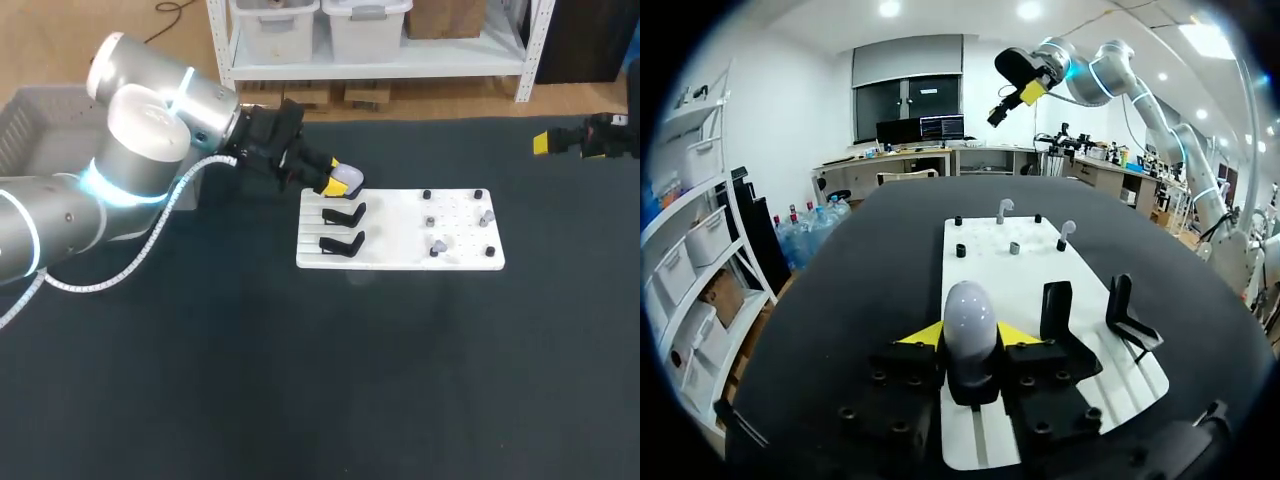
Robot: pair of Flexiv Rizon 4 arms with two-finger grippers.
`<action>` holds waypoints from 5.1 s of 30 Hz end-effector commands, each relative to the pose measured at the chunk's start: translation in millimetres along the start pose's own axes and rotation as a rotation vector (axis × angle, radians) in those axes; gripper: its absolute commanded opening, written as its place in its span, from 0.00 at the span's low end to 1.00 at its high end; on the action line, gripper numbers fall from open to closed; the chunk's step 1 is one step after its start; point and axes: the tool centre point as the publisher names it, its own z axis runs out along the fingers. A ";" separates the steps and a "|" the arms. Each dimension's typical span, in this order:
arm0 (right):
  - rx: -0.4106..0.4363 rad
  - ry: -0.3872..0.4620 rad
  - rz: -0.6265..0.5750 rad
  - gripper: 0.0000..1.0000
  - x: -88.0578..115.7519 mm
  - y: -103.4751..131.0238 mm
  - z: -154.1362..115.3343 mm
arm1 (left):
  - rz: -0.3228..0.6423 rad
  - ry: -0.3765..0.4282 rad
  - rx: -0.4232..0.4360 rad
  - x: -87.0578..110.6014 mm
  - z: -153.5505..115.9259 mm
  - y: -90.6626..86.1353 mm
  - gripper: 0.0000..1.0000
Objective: Pick up each earbud case from the left stands, insert the matching earbuds, close the lid, and place the case in the box.
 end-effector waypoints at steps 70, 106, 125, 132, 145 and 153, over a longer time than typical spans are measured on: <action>-0.033 0.028 -0.107 1.00 14.0 56.6 -3.0 | -0.017 -0.465 -0.057 -117.4 -87.1 -107.1 0.00; -0.226 0.231 -0.314 1.00 16.2 228.9 74.7 | -0.018 -0.490 -0.041 -113.5 -81.6 -111.5 0.00; -0.174 0.263 -0.376 1.00 4.8 243.3 110.8 | -0.018 -0.490 -0.041 -113.5 -81.6 -111.5 0.00; -0.175 0.273 -0.377 1.00 5.1 243.8 117.7 | -0.018 -0.490 -0.041 -113.5 -81.6 -111.5 0.00; -0.163 0.276 -0.365 1.00 0.8 238.3 127.3 | -0.018 -0.490 -0.041 -113.5 -81.6 -111.5 0.00; -0.135 0.235 -0.346 1.00 -8.8 233.3 124.3 | -0.018 -0.490 -0.041 -113.5 -81.6 -111.5 0.00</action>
